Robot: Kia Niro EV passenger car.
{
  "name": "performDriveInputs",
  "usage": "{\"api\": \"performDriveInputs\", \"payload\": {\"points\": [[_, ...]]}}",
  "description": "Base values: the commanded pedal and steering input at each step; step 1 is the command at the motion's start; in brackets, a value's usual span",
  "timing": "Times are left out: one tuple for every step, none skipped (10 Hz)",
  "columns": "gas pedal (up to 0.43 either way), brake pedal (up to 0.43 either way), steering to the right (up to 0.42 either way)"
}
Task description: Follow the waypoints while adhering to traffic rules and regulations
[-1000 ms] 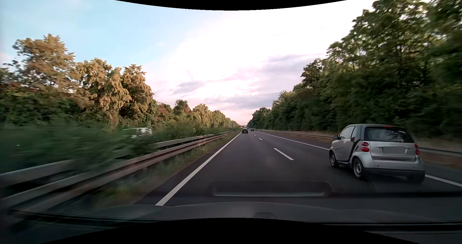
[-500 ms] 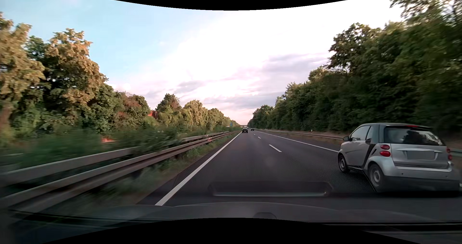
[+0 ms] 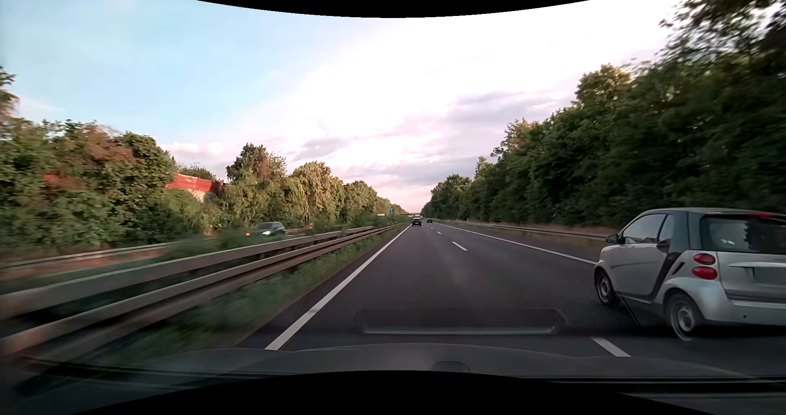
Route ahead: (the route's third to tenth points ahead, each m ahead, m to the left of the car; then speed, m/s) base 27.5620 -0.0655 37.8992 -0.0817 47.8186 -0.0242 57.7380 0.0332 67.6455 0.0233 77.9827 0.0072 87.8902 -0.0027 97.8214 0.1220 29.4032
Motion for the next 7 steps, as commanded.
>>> {"api": "performDriveInputs", "payload": {"points": [[0.299,0.0,-0.003],[0.299,0.0,-0.003],[0.299,0.0,-0.004],[0.299,0.0,-0.004],[0.299,0.0,-0.004],[0.299,0.0,-0.004],[0.299,0.0,-0.003]]}}
